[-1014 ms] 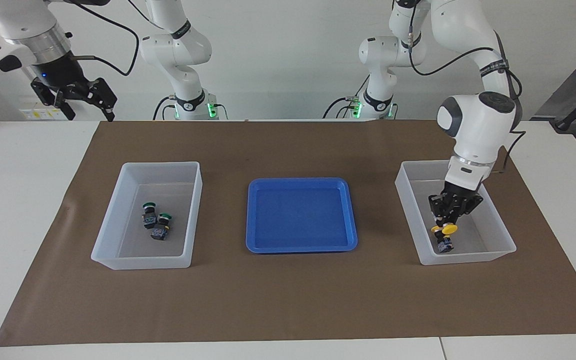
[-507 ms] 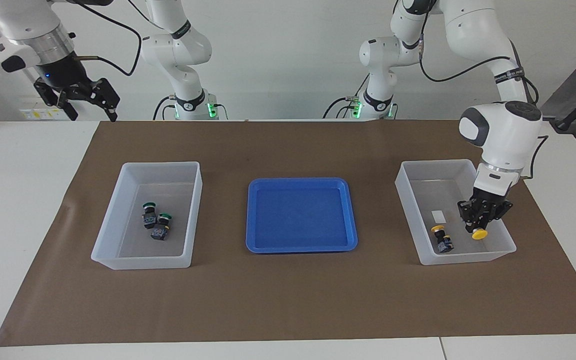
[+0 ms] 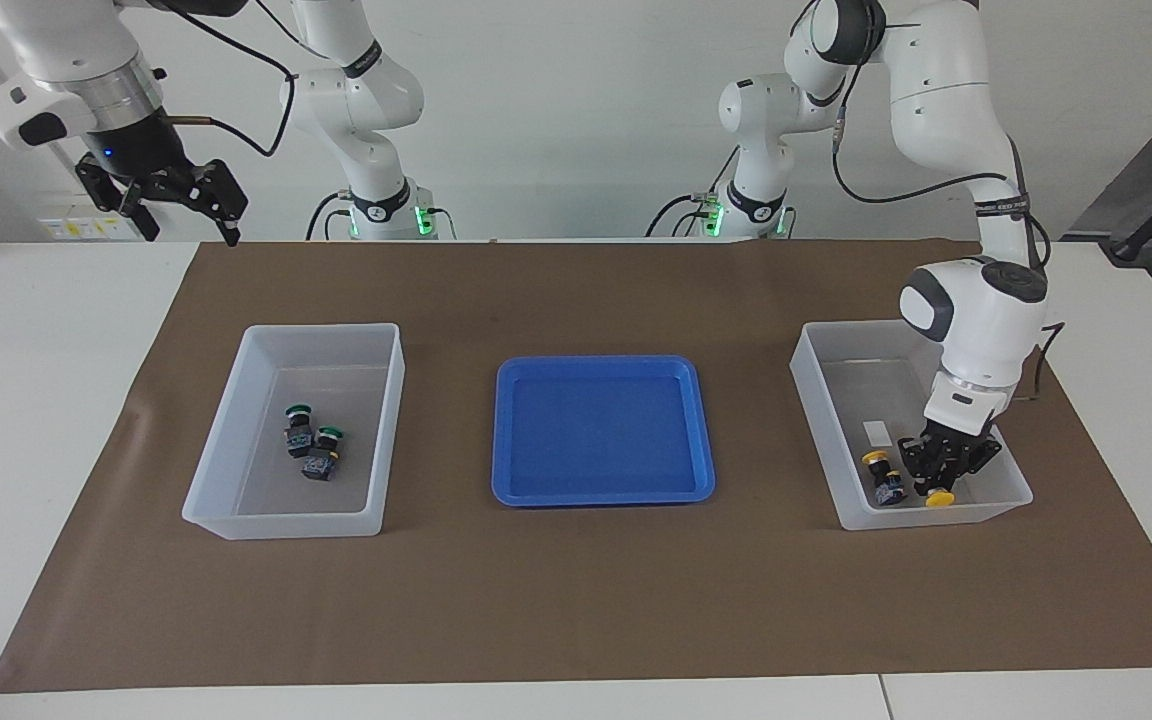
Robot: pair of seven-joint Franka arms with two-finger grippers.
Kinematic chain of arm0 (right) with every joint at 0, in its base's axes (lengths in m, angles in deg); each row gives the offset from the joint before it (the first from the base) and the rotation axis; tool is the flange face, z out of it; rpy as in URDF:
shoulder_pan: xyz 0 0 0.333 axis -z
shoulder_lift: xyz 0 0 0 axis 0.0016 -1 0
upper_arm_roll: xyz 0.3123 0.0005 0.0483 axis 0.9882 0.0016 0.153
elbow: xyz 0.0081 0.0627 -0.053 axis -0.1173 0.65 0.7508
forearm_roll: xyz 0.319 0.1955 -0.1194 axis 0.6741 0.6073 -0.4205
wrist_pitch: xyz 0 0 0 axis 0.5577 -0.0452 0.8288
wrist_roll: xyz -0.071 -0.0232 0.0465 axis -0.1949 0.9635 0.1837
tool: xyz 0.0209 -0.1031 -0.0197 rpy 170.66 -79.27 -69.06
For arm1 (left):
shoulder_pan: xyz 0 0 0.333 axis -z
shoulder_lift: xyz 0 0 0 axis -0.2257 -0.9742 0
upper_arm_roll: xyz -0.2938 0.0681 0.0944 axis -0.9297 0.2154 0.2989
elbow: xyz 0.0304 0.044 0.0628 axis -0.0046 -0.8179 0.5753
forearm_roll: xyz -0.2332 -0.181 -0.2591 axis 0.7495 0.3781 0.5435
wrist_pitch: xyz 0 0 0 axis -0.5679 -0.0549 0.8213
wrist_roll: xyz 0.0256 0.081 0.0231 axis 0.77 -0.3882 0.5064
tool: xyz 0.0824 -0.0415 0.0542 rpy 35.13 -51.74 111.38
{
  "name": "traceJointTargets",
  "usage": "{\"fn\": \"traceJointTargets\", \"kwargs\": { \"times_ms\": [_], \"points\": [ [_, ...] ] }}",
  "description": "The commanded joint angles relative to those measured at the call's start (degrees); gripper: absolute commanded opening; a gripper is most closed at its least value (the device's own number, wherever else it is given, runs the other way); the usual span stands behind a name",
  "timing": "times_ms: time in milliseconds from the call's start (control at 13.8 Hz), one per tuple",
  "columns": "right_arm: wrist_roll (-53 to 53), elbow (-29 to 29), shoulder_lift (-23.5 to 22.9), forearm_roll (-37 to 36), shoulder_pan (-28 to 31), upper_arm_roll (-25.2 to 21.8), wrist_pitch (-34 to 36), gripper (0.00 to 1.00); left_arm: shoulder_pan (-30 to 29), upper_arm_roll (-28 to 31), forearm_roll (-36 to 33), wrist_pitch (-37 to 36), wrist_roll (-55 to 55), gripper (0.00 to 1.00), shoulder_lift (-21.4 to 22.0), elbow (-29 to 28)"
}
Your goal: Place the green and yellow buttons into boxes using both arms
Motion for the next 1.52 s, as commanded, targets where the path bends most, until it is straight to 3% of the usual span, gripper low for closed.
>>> {"fn": "traceJointTargets", "kwargs": {
  "times_ms": [0,725,870,1304,1449],
  "points": [
    [-1.09,1.55,1.29,-0.42,0.35,0.31,-1.09,1.00,0.43,0.10,0.06,-5.55,0.90,1.00,4.71,-0.47],
    [-1.08,1.55,1.65,-0.42,0.26,0.31,-0.92,1.00,6.32,-0.07,0.06,-33.95,-3.40,1.00,25.63,-0.91],
    [-1.08,1.55,1.65,-0.33,0.26,0.31,-0.92,1.00,6.23,-0.07,-0.03,-37.47,-3.41,1.00,26.60,0.66],
    [-1.08,1.55,1.65,-0.42,0.26,0.31,-0.92,1.00,5.26,0.02,-0.29,-55.65,-3.06,1.00,19.77,20.24],
    [-1.08,1.55,1.65,-0.33,0.26,0.31,-0.83,1.00,5.35,-0.07,-0.12,-56.56,-3.41,1.00,19.66,21.33]
  ]
}}
